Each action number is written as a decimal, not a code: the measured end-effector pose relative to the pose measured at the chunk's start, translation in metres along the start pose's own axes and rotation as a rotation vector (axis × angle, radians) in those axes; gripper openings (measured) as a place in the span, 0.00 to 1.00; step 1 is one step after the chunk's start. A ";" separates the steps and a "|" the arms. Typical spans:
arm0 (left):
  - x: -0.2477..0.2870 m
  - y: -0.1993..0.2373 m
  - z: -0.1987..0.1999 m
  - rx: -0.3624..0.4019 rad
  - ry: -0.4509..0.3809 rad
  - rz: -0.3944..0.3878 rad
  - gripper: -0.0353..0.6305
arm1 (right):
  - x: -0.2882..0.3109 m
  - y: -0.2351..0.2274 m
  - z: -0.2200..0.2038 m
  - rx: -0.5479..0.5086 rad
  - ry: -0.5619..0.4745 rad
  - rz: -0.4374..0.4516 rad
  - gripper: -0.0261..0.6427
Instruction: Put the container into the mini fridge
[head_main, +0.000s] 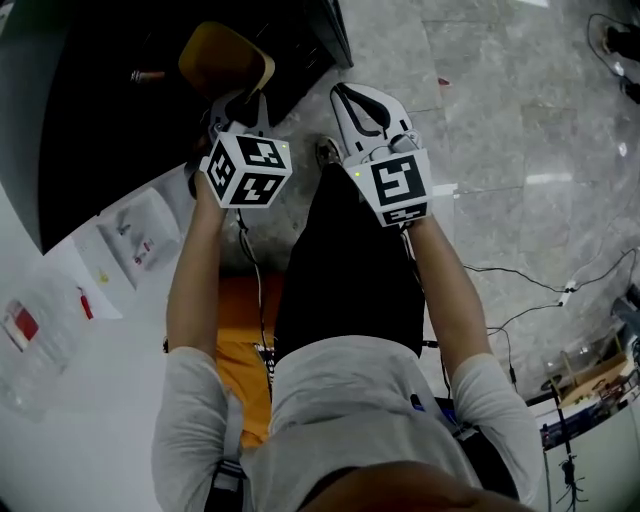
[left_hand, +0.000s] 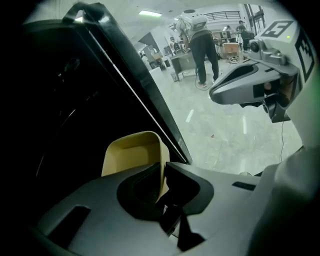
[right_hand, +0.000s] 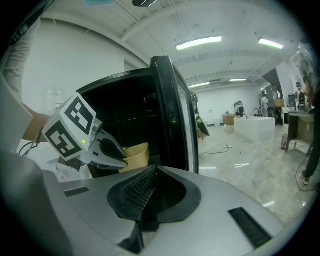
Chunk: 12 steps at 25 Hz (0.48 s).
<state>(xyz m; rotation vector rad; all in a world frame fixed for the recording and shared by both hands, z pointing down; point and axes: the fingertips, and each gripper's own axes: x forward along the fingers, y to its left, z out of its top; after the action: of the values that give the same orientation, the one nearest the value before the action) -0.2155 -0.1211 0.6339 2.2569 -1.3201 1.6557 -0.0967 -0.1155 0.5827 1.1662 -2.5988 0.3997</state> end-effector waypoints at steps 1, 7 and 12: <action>0.004 0.002 -0.004 -0.007 0.004 -0.001 0.12 | 0.004 0.002 -0.001 -0.004 -0.003 0.003 0.10; 0.028 0.009 -0.028 -0.036 0.020 0.019 0.12 | 0.017 0.004 -0.016 -0.015 0.020 -0.002 0.10; 0.046 0.009 -0.042 -0.042 0.040 -0.008 0.12 | 0.029 0.013 -0.013 -0.022 0.017 0.002 0.10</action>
<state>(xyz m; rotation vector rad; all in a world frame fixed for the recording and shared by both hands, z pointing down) -0.2499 -0.1333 0.6846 2.1917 -1.3225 1.6451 -0.1237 -0.1226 0.6035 1.1486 -2.5833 0.3790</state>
